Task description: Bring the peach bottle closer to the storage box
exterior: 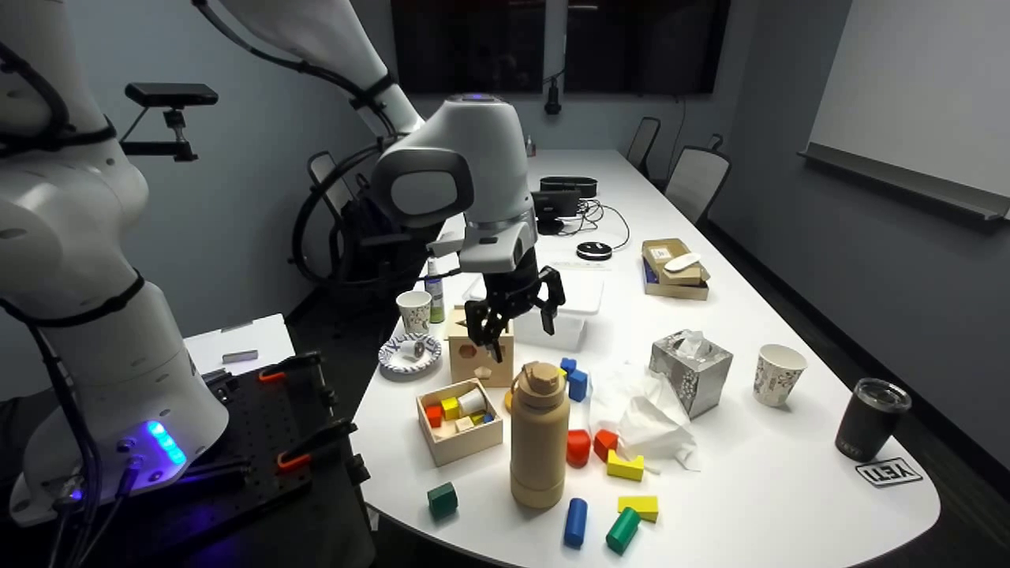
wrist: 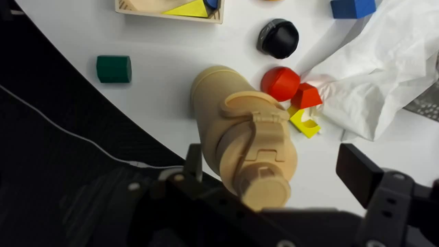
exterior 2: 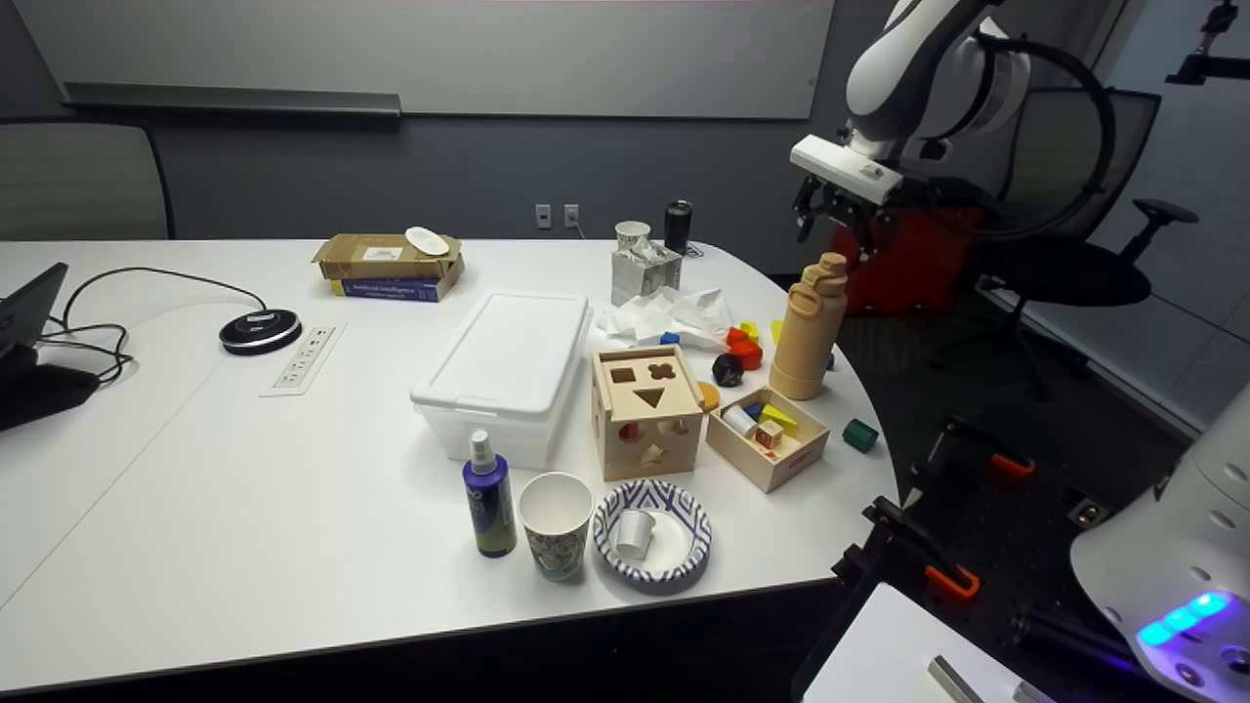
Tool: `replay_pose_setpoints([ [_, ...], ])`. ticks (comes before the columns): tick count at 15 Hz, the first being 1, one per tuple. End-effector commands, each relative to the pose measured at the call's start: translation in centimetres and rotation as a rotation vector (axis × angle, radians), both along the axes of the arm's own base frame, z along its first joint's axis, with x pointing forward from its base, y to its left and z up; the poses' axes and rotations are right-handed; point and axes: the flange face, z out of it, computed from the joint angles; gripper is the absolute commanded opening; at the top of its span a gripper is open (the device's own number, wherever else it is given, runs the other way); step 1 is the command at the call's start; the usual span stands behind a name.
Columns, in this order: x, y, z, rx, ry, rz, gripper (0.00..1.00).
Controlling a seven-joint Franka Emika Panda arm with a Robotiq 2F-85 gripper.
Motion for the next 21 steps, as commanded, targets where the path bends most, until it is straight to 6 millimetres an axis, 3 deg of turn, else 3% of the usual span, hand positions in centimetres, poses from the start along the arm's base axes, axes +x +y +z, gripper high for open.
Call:
replay_pose_setpoints([
  [1,0.9,-1.4,-1.6,0.004,0.016,-0.2,1.0],
  [6,2.3,-2.4,-2.2,0.025,0.02,-0.488,1.0],
  [13,3.4,-1.2,-4.7,0.042,0.068,-0.875,1.0],
  [21,3.5,-1.4,-1.1,0.114,0.06,-0.824,1.0],
])
